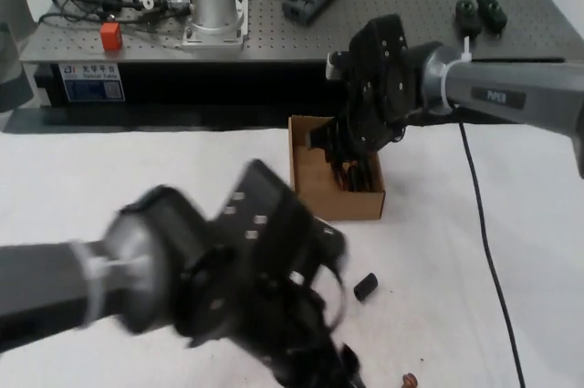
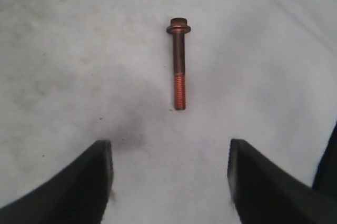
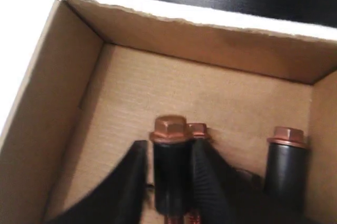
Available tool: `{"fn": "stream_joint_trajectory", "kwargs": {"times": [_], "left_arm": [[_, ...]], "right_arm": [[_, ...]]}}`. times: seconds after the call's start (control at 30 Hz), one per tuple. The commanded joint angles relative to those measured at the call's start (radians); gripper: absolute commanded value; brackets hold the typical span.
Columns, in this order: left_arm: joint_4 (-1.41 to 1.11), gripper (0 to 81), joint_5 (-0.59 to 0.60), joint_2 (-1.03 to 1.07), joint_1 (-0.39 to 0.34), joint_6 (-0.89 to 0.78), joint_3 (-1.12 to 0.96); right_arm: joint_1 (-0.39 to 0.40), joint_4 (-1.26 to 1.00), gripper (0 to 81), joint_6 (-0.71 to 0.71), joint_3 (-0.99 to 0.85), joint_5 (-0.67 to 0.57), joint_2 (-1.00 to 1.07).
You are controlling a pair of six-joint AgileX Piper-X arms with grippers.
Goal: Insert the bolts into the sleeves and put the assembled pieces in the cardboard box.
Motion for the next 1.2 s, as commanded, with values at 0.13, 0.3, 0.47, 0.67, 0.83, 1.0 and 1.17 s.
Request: {"fn": "stream_joint_trajectory", "kwargs": {"times": [0.13,0.3,0.47,0.67,0.83,1.0,1.17], "left_arm": [[0.084,46.2,-0.057,0.097,-0.029,0.047,-0.114],[0.197,46.2,-0.101,0.256,-0.069,0.083,-0.317],[0.249,38.1,-0.149,0.356,-0.087,0.09,-0.426],[0.263,34.2,-0.149,0.4,-0.087,0.09,-0.448],[0.277,7.7,-0.149,0.404,-0.087,0.088,-0.448],[0.301,0.1,-0.199,0.386,-0.081,0.068,-0.448],[0.402,0.6,-0.358,0.254,-0.024,0.01,-0.383]], "right_arm": [[-0.04,0.071,37.1,-0.014,-0.028,-0.008,-0.083],[-0.113,0.122,34.4,-0.026,-0.024,-0.011,-0.217],[-0.206,0.13,34.4,-0.023,0.041,-0.024,-0.365],[-0.301,0.13,34.4,0.024,0.134,-0.089,-0.481],[-0.324,0.161,34.4,0.02,0.189,-0.118,-0.536],[-0.311,0.217,34.4,-0.01,0.228,-0.116,-0.573],[-0.261,0.385,34.4,-0.122,0.25,-0.121,-0.58]]}}
